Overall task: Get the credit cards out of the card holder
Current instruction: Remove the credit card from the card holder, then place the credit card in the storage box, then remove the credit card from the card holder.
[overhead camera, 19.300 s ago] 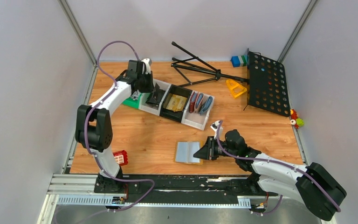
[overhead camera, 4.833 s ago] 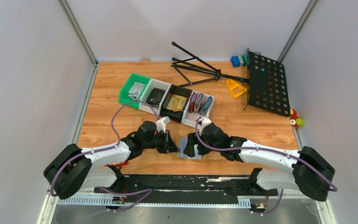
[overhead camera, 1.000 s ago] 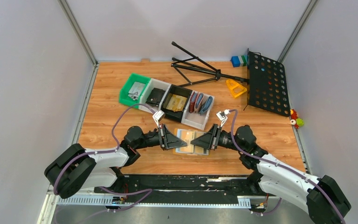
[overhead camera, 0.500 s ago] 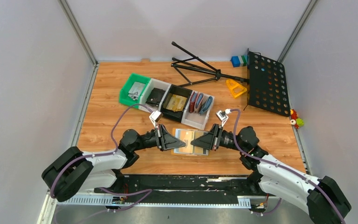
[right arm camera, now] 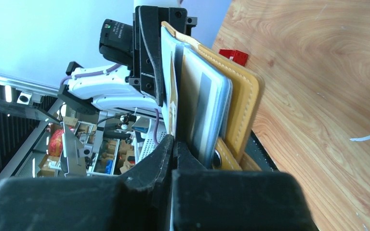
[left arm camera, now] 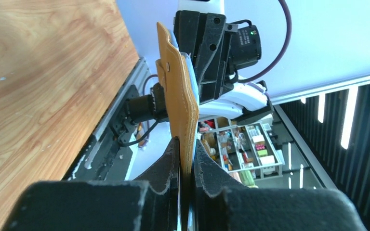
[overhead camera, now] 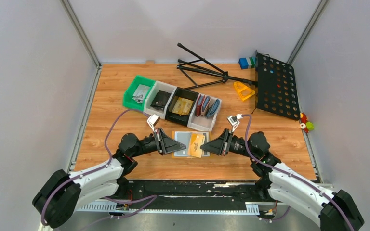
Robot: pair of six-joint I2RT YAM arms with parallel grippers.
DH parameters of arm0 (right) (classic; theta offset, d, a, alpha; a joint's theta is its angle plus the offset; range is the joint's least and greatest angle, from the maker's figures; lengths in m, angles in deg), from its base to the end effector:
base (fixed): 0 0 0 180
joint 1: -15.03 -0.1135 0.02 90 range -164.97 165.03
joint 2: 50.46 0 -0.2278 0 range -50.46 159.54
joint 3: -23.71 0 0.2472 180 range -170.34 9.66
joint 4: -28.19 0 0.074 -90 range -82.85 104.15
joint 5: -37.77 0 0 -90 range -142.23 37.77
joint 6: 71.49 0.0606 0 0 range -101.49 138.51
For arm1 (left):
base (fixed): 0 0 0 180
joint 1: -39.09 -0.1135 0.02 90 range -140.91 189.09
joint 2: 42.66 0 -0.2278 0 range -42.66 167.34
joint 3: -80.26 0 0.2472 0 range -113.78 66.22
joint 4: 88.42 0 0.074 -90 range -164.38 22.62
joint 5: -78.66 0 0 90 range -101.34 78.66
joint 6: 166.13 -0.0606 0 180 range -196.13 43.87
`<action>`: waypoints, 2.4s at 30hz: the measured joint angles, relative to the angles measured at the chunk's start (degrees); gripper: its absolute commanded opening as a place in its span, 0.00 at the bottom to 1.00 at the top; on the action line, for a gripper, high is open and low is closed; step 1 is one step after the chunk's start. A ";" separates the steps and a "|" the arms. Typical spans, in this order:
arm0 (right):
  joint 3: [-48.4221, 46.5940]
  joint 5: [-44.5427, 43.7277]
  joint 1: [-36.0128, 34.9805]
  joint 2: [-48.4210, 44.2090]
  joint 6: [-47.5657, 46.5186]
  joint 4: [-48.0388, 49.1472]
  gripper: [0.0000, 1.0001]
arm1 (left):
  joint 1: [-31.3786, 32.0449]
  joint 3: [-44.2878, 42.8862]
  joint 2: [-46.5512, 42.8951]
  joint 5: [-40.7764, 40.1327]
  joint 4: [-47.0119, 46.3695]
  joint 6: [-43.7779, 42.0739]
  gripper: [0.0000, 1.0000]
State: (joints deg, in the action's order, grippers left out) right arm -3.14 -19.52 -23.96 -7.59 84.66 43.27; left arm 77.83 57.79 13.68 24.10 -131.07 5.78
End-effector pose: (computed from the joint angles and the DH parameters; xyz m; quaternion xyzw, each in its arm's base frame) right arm 0.1470 0.1611 0.1982 -0.0313 0.7113 0.6564 0.2496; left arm 0.1503 -0.1657 0.1842 -0.0132 0.6615 -0.7264 0.1859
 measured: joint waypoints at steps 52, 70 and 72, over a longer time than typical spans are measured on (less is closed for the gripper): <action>-57.79 -19.34 4.31 64.65 -25.59 -24.52 0.31 | -6.27 -9.92 -11.26 -18.43 69.13 -35.50 0.00; -39.19 -14.47 4.31 36.15 -35.17 -29.35 1.00 | -6.27 -11.15 -12.24 -13.55 64.54 -34.27 0.00; -34.97 -12.46 4.31 31.17 -35.23 -29.79 1.00 | -6.27 -11.15 -12.31 -11.58 61.94 -33.18 0.00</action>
State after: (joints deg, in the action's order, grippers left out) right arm -38.11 -31.98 -19.65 23.58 49.43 13.48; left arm 71.56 46.65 1.38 12.52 -69.12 -27.40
